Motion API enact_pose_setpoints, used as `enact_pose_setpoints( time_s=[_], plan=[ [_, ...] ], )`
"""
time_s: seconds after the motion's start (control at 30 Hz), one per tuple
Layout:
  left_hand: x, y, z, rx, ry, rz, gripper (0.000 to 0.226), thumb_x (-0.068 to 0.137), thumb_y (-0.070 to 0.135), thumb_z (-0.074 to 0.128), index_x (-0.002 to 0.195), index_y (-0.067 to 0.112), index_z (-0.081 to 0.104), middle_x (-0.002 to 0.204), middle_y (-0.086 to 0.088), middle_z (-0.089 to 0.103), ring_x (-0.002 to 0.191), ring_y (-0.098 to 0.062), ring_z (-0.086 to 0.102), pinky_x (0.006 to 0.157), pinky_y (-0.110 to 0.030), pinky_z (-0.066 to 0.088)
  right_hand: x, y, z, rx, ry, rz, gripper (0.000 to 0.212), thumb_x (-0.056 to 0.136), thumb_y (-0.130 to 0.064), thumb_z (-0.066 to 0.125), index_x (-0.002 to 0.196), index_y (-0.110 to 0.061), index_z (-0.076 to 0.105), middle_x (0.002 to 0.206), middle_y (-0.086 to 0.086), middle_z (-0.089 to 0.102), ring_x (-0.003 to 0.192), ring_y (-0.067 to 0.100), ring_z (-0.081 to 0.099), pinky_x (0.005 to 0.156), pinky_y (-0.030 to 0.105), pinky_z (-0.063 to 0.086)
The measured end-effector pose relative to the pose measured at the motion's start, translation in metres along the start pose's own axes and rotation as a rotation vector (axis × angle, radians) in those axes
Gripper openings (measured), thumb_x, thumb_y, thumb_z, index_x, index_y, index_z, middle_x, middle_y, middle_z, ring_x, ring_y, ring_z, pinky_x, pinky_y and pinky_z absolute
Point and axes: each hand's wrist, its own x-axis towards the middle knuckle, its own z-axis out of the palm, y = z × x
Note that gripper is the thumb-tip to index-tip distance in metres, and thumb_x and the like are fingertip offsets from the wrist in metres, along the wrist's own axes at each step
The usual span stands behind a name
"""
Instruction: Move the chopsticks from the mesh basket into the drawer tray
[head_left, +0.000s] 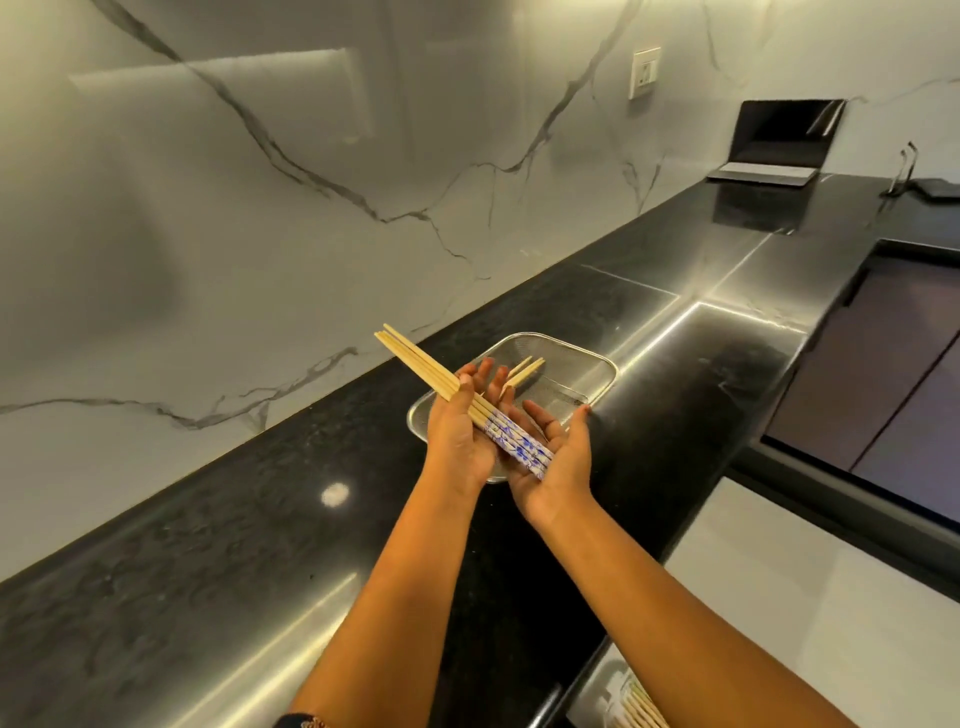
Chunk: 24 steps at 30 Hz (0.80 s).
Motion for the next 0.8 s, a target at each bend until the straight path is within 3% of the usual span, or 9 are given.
enact_pose_setpoints(
  time_s=[0.23, 0.37, 0.5, 0.63, 0.8],
  plan=[
    [-0.039, -0.053, 0.030, -0.023, -0.064, -0.052, 0.015, 0.097, 0.013, 0.042, 0.093, 0.010, 0.057, 0.084, -0.007, 0.076, 0.079, -0.021, 0.074, 0.070, -0.034, 0.057, -0.037, -0.045, -0.035, 0.030, 0.021, -0.071, 0.067, 0.090, -0.064, 0.035, 0.112, -0.006, 0.060, 0.089, 0.014, 0.076, 0.087, 0.031, 0.072, 0.082, 0.042, 0.057],
    [-0.068, -0.094, 0.042, -0.011, -0.048, -0.104, 0.015, 0.097, 0.014, 0.042, 0.094, 0.011, 0.056, 0.093, -0.008, 0.073, 0.080, -0.019, 0.073, 0.072, -0.035, 0.056, -0.063, -0.066, -0.054, 0.022, 0.083, -0.119, 0.063, 0.092, -0.062, 0.036, 0.099, -0.005, 0.061, 0.081, 0.014, 0.072, 0.080, 0.029, 0.069, 0.086, 0.041, 0.053],
    [-0.099, -0.131, 0.046, 0.036, -0.067, -0.108, 0.013, 0.096, 0.016, 0.046, 0.100, 0.012, 0.057, 0.095, -0.008, 0.075, 0.089, -0.022, 0.073, 0.072, -0.035, 0.057, -0.095, -0.090, -0.084, 0.015, 0.128, -0.123, 0.063, 0.092, -0.062, 0.035, 0.105, -0.005, 0.060, 0.094, 0.016, 0.069, 0.087, 0.031, 0.067, 0.090, 0.043, 0.051],
    [-0.130, -0.168, 0.051, 0.039, -0.022, -0.119, 0.013, 0.096, 0.017, 0.047, 0.099, 0.012, 0.058, 0.095, -0.009, 0.075, 0.091, -0.023, 0.072, 0.083, -0.038, 0.056, -0.129, -0.105, -0.126, 0.028, 0.130, -0.114, 0.065, 0.092, -0.063, 0.034, 0.113, -0.006, 0.059, 0.104, 0.018, 0.069, 0.098, 0.034, 0.066, 0.097, 0.045, 0.049],
    [-0.171, -0.213, 0.052, 0.098, 0.001, -0.161, 0.014, 0.096, 0.018, 0.046, 0.092, 0.012, 0.058, 0.096, -0.008, 0.074, 0.086, -0.021, 0.073, 0.075, -0.035, 0.056, -0.156, -0.115, -0.157, 0.022, 0.193, -0.116, 0.060, 0.092, -0.061, 0.037, 0.106, -0.008, 0.061, 0.099, 0.016, 0.070, 0.091, 0.031, 0.067, 0.098, 0.046, 0.049]
  ],
)
